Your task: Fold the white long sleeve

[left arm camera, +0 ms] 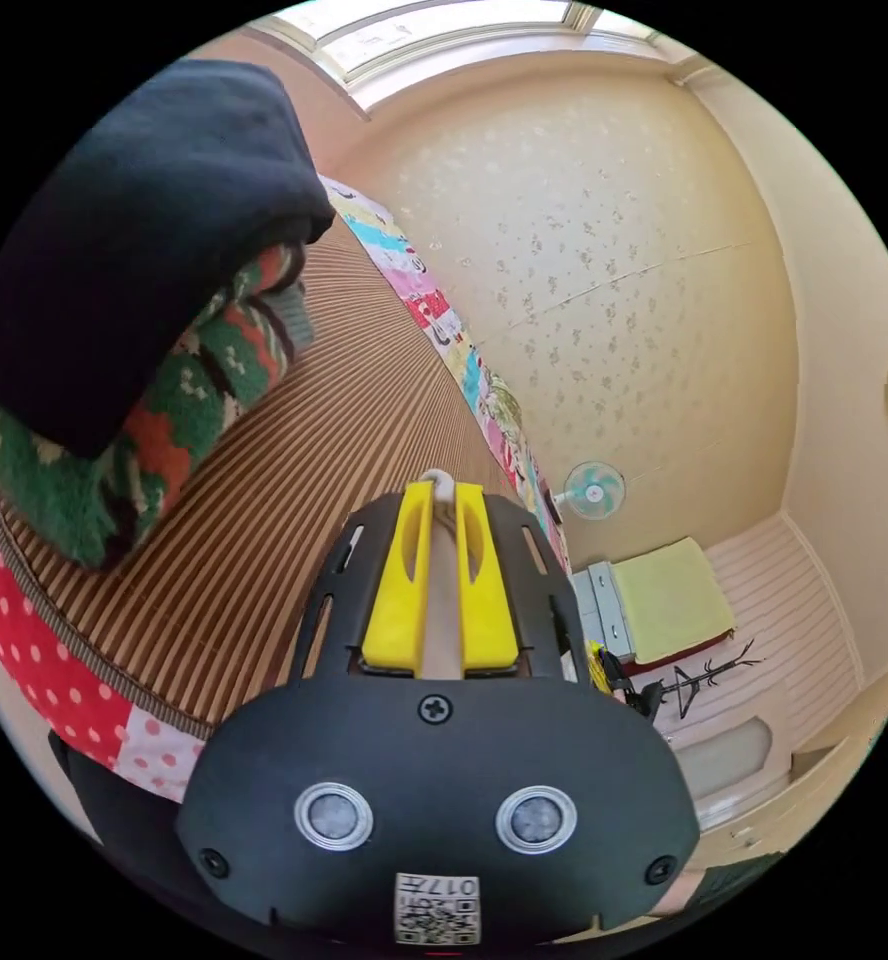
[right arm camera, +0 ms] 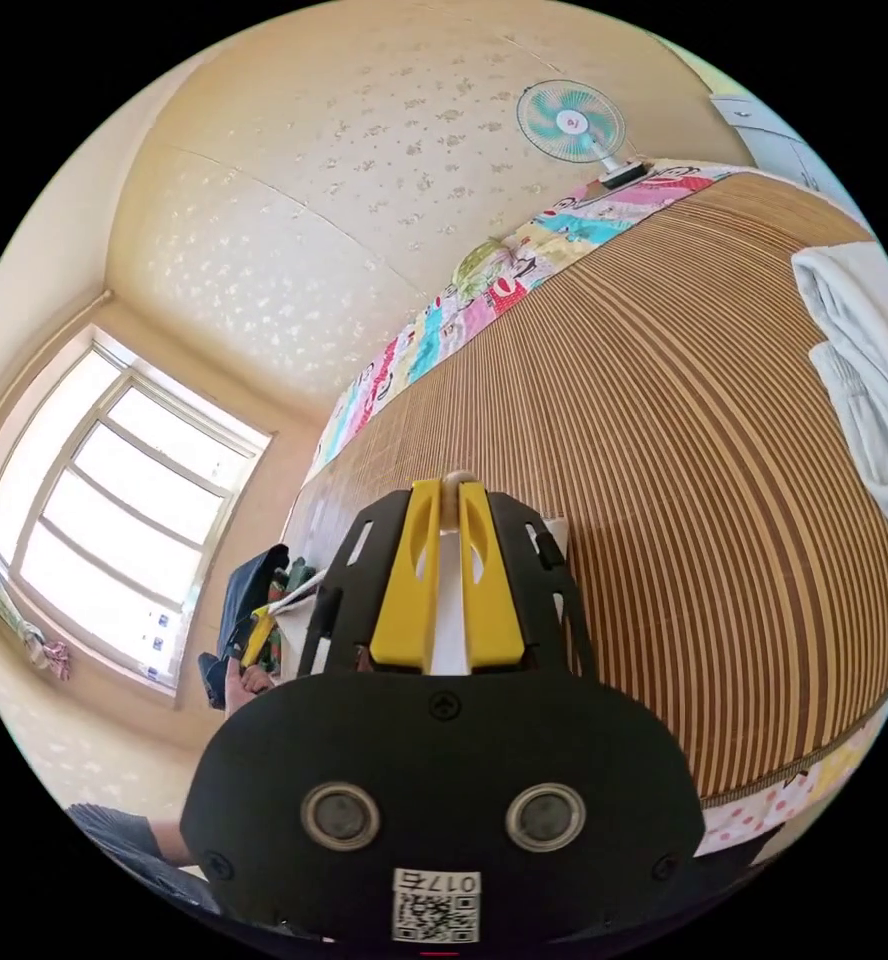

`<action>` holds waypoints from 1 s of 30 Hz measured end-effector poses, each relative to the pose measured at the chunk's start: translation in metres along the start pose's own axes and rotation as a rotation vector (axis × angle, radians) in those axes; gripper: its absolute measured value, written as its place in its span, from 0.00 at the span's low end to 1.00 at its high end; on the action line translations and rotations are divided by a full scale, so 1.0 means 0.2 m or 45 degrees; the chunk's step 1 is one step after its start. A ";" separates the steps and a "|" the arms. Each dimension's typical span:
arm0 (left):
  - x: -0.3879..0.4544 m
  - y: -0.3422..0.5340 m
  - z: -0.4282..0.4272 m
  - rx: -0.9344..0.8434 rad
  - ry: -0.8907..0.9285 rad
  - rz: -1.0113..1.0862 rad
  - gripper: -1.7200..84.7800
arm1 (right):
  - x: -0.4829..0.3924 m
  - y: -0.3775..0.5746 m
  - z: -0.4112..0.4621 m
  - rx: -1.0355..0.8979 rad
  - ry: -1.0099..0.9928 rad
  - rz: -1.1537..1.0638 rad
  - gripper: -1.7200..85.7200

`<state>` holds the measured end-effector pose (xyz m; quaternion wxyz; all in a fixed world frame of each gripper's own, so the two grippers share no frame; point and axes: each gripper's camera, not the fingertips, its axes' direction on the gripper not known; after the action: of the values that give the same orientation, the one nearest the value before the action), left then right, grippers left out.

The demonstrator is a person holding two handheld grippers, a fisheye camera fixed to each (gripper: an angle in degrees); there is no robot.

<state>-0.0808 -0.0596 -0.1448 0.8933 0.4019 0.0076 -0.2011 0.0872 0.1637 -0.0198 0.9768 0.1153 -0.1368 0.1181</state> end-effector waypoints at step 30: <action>-0.16 0.86 0.08 -0.388 -0.249 0.040 0.16 | -1.14 0.67 0.82 -0.436 -0.304 -0.655 0.18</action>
<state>-0.0508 0.0427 -0.0057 0.9434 0.2404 -0.0551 -0.2216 -0.1994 0.2024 0.0922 0.9568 -0.0068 -0.2346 -0.1716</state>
